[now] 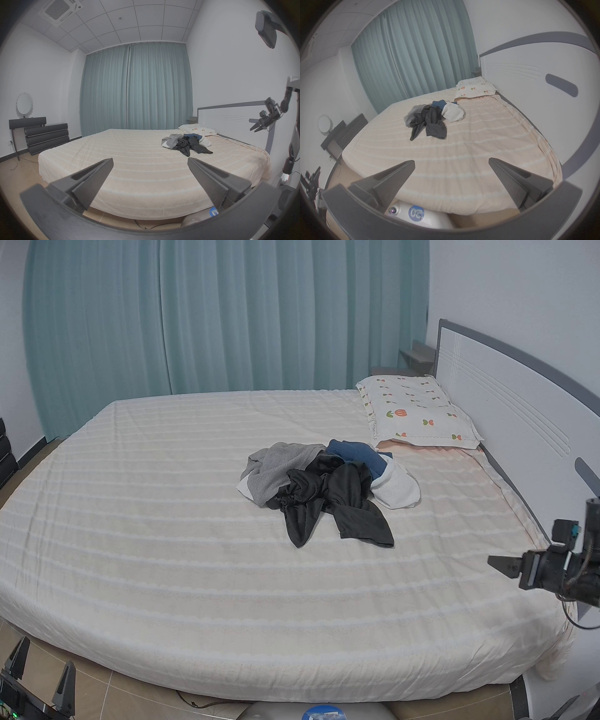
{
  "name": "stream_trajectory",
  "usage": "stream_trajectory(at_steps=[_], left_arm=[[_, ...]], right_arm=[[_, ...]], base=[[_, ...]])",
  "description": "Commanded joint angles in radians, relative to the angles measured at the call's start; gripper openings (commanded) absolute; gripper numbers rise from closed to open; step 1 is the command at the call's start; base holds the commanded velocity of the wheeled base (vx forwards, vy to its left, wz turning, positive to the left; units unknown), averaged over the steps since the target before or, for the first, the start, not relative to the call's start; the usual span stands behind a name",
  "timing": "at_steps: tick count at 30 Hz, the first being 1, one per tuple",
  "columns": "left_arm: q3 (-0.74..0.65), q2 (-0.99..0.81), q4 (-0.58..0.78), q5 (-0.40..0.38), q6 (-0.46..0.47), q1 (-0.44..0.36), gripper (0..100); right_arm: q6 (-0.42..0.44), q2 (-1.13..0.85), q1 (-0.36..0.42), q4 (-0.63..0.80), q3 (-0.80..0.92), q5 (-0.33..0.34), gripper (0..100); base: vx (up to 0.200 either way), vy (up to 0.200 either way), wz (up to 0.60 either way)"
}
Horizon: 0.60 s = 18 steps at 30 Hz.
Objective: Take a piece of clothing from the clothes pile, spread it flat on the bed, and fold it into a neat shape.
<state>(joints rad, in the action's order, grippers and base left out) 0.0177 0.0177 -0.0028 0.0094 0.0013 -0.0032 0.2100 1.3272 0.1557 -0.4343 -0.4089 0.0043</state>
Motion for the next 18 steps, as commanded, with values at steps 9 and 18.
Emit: stream_trajectory(at_steps=[9, 18], left_arm=[[-0.018, -0.018, 0.000, 0.001, 0.000, 0.000, 100], [-0.018, -0.018, 0.000, 0.000, 0.000, 0.000, 100]], right_arm=[[0.141, 0.935, 0.103, -0.213, -0.628, -0.184, 100], [0.150, 1.093, 0.162, -0.152, -0.861, -0.185, 100]], base=[[0.000, 0.000, 0.00], [0.000, 0.000, 0.00]])
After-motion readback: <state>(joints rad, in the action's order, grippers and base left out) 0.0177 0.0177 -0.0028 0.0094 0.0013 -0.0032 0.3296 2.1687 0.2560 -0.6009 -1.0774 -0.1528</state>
